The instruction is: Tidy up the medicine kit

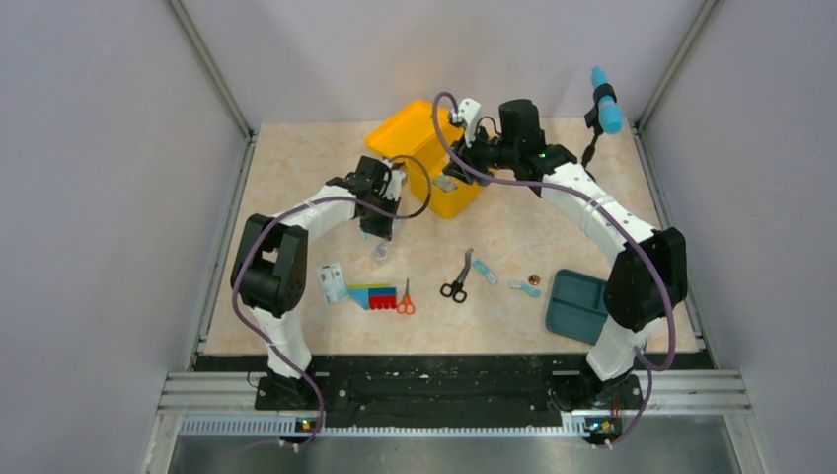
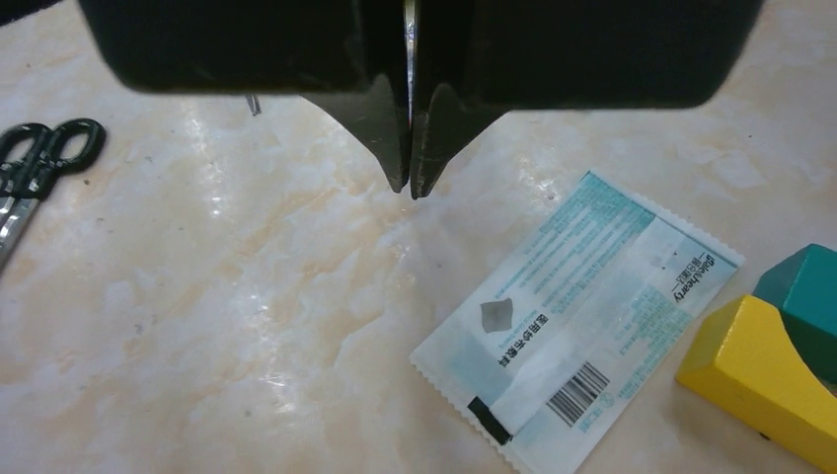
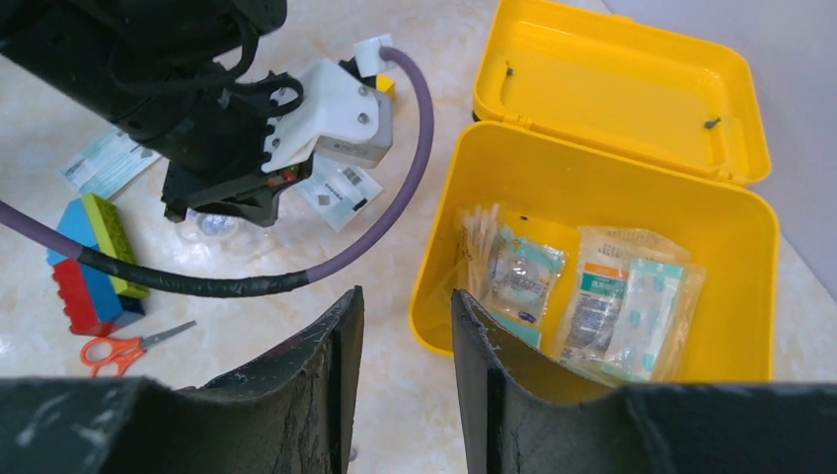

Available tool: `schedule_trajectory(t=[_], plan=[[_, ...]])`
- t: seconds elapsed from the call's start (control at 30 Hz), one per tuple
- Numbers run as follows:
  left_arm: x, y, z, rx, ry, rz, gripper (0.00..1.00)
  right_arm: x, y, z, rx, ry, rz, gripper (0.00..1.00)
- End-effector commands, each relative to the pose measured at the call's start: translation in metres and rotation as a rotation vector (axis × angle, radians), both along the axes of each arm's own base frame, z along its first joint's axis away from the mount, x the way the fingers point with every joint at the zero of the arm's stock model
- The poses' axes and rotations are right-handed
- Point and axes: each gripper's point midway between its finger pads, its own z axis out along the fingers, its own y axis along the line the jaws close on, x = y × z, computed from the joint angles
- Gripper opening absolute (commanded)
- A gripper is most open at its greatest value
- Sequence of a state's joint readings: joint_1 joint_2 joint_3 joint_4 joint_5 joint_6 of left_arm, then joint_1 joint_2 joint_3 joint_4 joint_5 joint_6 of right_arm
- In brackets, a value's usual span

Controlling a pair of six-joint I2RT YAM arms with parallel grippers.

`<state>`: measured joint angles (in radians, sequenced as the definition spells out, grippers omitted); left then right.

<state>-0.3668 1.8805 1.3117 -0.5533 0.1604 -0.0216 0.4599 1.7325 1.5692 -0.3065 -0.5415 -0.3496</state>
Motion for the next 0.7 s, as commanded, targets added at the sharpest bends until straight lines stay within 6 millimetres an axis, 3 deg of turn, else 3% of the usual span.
schedule_trajectory(t=[0.0,0.17,0.3,0.43,0.67], plan=[[0.022,-0.013,0.080,-0.157,-0.173,-0.065,0.00,-0.011,-0.002,0.019,0.080,0.014,0.054,0.39],[0.025,-0.033,0.155,-0.427,-0.273,-0.203,0.00,-0.023,0.004,0.017,0.166,0.112,0.104,0.43],[0.021,-0.053,0.200,-0.602,-0.327,-0.321,0.00,-0.018,0.008,0.012,0.201,0.147,0.094,0.46],[0.043,-0.074,0.231,-0.750,-0.330,-0.301,0.00,-0.013,0.013,0.018,0.246,0.169,0.110,0.54],[0.065,-0.095,0.273,-0.946,-0.332,-0.305,0.00,-0.026,0.038,0.033,0.394,0.300,0.271,0.66]])
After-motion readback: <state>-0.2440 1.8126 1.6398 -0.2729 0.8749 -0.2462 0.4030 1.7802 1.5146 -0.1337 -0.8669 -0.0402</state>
